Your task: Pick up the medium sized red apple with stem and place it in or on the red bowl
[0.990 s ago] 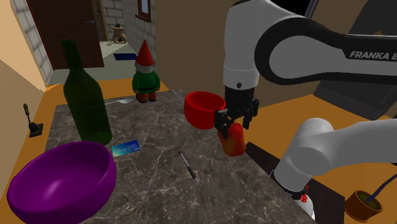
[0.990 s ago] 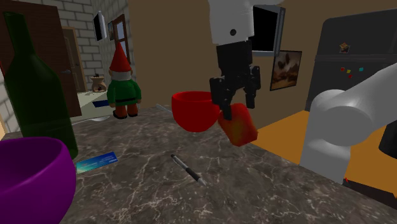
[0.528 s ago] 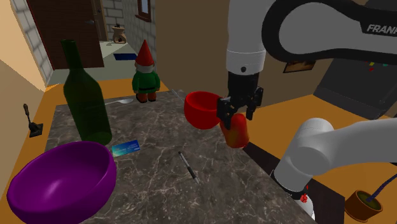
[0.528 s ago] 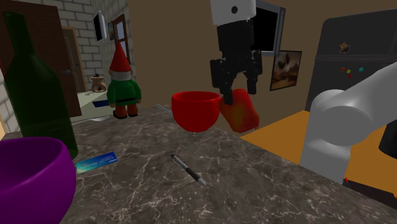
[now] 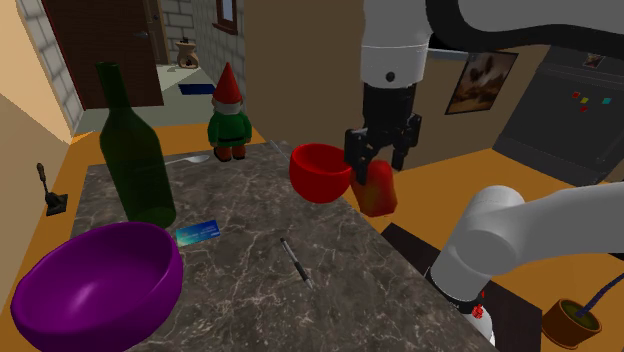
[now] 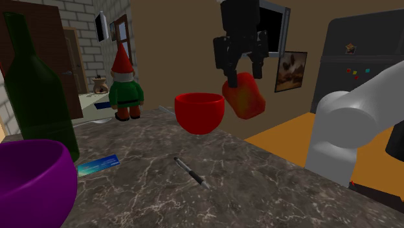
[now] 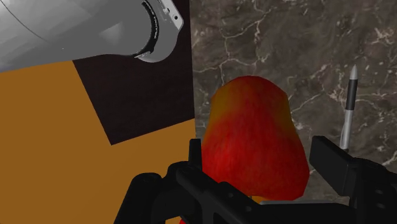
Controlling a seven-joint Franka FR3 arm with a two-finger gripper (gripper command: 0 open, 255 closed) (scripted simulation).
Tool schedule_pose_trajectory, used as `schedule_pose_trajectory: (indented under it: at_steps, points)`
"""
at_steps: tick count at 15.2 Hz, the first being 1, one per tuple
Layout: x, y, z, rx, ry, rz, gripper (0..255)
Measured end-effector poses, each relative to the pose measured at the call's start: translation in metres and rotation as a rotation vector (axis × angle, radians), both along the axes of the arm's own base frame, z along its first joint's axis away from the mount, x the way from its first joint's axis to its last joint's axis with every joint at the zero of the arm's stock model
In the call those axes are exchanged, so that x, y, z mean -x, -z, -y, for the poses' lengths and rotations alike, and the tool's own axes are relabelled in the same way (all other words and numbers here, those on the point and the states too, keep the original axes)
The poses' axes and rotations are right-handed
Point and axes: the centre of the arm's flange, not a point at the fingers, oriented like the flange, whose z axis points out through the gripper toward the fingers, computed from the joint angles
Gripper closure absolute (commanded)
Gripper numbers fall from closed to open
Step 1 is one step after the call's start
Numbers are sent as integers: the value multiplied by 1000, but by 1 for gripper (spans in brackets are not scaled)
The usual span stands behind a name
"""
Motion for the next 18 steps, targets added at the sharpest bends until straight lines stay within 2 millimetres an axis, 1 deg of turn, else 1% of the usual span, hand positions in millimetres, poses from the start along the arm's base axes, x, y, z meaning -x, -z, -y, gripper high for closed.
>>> schedule_pose_trajectory:
  at_steps: [2,15,16,18]
  points:
    - [2,-11,0,0,0,0,255]
    - [1,-77,1,0,0,0,255]
    - [-4,-79,4,0,0,0,255]
    - [-24,-86,12,0,0,0,255]
